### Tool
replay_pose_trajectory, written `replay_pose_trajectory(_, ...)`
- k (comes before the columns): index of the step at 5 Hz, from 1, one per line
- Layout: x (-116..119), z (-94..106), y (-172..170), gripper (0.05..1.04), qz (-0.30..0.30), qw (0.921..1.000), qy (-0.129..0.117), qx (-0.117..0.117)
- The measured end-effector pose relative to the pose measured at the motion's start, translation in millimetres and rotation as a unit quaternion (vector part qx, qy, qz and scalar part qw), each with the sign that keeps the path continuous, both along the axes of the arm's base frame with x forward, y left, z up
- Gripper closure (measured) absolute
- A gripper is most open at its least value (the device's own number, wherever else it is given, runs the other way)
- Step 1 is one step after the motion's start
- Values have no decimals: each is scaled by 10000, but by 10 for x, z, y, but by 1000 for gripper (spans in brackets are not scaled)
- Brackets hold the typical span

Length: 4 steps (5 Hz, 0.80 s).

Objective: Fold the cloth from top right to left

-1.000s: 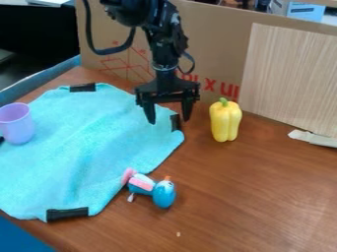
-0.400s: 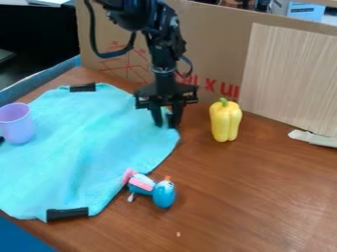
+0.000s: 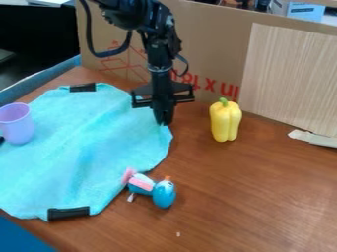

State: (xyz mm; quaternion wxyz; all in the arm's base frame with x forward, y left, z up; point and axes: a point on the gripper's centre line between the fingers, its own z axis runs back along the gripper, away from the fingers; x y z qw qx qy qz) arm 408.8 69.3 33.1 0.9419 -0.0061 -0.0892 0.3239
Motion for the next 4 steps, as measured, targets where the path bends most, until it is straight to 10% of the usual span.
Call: replay_pose_trajectory(4,-476,688,311,1028,-1281,9883,-228,-801)
